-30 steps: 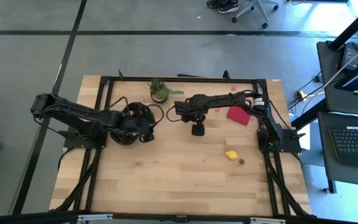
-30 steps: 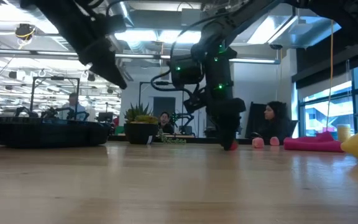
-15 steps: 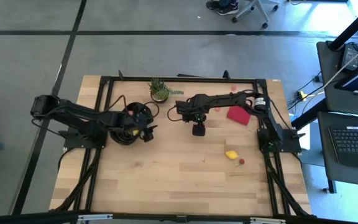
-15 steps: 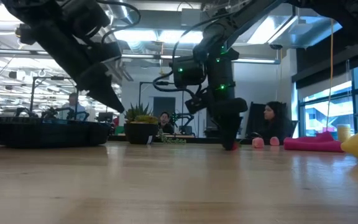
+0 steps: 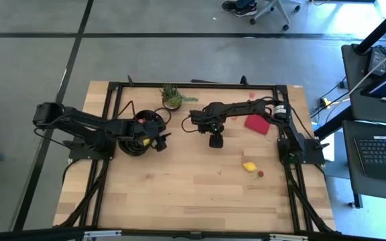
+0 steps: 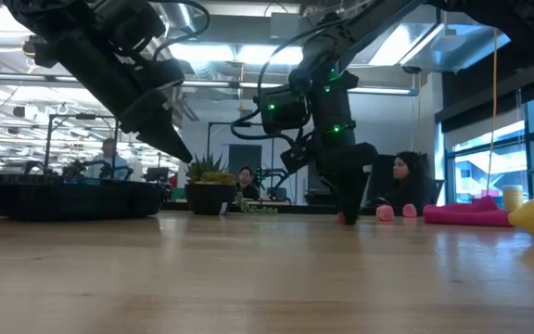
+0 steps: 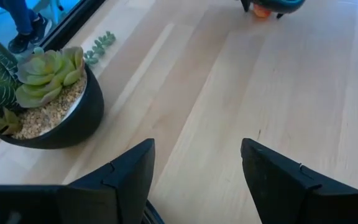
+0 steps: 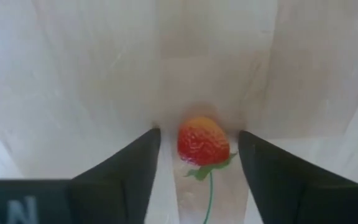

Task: Pick and placing Produce into tupperware
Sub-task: Put the red strawberry into the black container

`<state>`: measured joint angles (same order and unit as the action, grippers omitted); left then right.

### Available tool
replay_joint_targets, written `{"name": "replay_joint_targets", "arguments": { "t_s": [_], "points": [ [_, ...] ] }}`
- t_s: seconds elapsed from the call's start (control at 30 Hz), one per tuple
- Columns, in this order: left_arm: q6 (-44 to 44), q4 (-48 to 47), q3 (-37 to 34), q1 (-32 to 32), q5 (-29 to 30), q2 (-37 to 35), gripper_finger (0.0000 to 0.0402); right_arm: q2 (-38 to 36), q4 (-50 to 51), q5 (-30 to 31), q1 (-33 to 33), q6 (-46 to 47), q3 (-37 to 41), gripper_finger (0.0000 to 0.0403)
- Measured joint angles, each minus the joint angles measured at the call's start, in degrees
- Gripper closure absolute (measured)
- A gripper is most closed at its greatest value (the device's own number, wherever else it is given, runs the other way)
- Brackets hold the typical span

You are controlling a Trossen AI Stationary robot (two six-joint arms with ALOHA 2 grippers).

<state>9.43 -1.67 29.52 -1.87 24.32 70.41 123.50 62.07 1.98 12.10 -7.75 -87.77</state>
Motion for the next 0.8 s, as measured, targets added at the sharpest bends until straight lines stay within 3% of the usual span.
{"name": "replay_joint_targets", "arguments": {
  "t_s": [0.3,0.6,0.67,0.8],
  "points": [
    [-0.09,-0.11,0.0,0.0,0.42,0.0,0.0169,-0.05,-0.91,-0.21,-0.04,0.02,0.02,0.0299],
    [-0.61,-0.17,0.0,0.0,0.44,0.0,0.0172,0.38,-3.2,-0.18,-0.36,1.25,-2.65,0.0304],
    [-5.17,-0.17,0.0,0.01,0.07,0.0,0.0176,0.54,-6.03,-0.83,-0.81,0.59,-4.42,0.0304],
    [-23.07,-0.23,0.0,0.77,-2.6,0.02,0.0186,0.48,-10.38,-8.94,-1.73,-1.87,-7.79,0.0305]
  ]
}}
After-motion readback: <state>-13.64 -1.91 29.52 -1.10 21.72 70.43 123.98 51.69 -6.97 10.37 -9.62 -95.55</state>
